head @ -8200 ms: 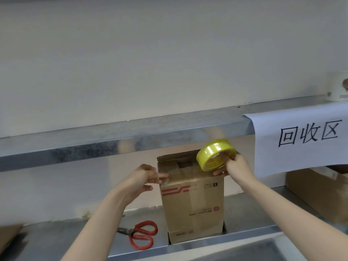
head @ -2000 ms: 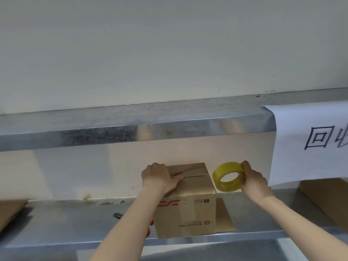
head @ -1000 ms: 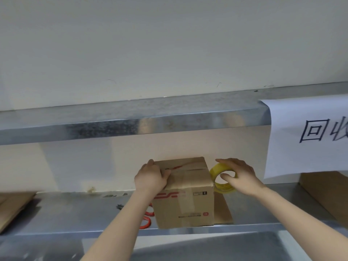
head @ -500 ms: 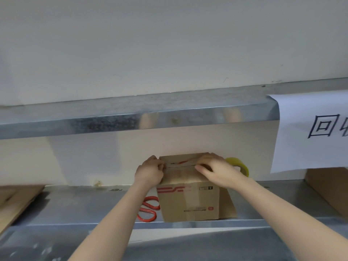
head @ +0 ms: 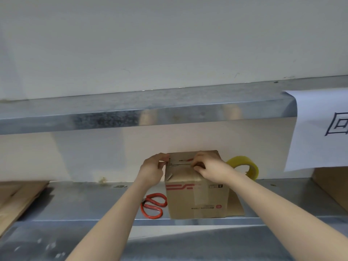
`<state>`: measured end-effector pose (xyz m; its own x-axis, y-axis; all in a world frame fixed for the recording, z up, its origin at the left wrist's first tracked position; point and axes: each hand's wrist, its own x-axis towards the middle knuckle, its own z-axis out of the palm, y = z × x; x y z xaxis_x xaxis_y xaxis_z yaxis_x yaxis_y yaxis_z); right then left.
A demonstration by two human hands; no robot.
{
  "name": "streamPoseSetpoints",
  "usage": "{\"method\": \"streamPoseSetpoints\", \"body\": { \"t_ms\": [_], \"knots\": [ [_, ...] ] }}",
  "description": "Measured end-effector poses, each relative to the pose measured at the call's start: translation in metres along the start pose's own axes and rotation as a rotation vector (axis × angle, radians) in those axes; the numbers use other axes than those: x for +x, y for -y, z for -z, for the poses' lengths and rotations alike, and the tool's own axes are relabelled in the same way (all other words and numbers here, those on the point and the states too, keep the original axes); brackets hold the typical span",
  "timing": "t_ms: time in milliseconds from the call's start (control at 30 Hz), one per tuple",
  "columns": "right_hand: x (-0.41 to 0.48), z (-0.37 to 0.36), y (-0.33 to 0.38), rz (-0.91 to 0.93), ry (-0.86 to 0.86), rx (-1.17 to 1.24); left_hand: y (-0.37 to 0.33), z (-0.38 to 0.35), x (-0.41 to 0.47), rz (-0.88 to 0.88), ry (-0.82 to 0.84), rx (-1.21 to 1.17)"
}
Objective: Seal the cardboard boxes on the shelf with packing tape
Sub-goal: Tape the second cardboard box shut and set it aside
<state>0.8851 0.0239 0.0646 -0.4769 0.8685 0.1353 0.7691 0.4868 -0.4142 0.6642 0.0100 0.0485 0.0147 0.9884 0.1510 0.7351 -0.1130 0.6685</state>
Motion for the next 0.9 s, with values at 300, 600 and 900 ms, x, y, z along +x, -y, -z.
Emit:
{"method": "streamPoseSetpoints", "body": {
  "t_ms": [300,600,900],
  "knots": [
    [0.017,-0.017,0.023,0.016,0.043,0.051,-0.007,-0.014,-0.006,0.297,-0.148,-0.228],
    [0.011,-0.007,0.012,0.038,0.016,-0.242,-0.003,-0.010,0.005,0.486,-0.148,-0.396],
    [-0.031,0.027,-0.033,-0.212,-0.106,-0.252,-0.013,-0.005,0.002,0.531,-0.126,-0.324]
  ]
}}
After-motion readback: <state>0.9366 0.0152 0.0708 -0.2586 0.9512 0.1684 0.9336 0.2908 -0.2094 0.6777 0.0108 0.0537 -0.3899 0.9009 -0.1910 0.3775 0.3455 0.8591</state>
